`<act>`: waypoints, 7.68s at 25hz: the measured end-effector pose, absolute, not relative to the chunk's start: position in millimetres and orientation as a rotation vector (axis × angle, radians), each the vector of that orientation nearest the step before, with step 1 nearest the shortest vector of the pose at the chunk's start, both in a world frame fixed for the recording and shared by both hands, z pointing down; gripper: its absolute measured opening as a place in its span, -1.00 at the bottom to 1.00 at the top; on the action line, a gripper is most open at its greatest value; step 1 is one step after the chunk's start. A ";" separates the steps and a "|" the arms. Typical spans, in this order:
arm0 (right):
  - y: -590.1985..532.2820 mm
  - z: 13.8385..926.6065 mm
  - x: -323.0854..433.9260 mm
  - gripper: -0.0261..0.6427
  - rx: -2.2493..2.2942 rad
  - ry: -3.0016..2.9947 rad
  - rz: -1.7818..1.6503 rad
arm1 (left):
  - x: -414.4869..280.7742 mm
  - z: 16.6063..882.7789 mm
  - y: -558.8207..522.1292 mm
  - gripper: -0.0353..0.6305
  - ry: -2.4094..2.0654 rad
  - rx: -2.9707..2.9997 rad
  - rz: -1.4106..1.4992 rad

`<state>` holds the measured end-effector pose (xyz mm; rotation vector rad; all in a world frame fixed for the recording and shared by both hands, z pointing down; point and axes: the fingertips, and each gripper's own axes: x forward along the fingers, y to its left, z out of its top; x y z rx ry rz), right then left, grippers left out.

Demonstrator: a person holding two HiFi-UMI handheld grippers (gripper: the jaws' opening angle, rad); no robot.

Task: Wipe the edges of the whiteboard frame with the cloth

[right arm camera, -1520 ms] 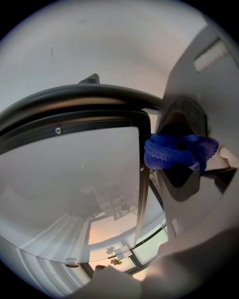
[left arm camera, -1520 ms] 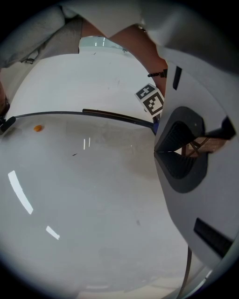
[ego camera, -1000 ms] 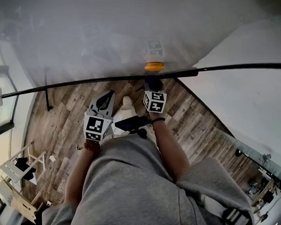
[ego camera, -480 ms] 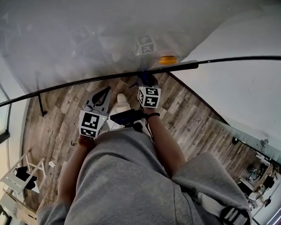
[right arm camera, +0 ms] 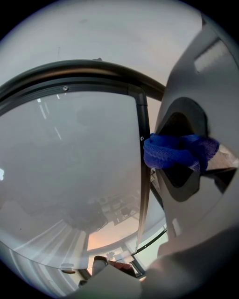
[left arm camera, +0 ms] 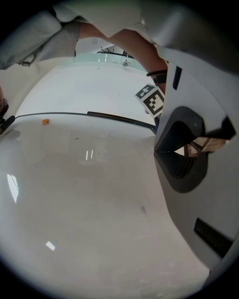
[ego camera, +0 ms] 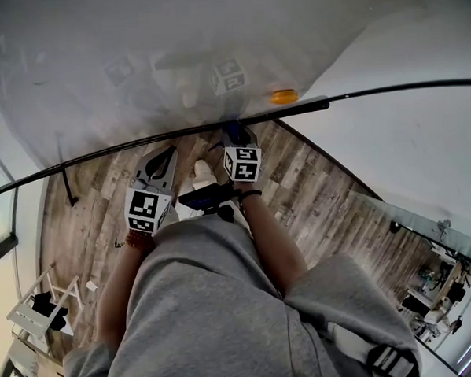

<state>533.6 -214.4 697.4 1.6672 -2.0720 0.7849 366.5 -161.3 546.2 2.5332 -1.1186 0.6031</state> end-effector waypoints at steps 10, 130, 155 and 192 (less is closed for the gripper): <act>-210.7 696.3 529.5 -0.49 1.661 -2.074 0.785 | 360.6 544.9 -162.3 -0.86 -1.119 2.546 0.570; -189.4 684.2 270.4 -0.50 1.648 -2.062 0.785 | 46.5 501.0 -115.8 -0.86 -1.371 2.527 0.427; -204.5 696.0 249.4 -0.50 1.522 -2.115 0.874 | 28.2 486.9 -132.4 -0.86 -1.523 2.342 0.333; -194.6 695.4 192.7 -0.50 1.601 -2.110 0.880 | -26.8 503.4 -126.6 -0.86 -1.405 2.413 0.340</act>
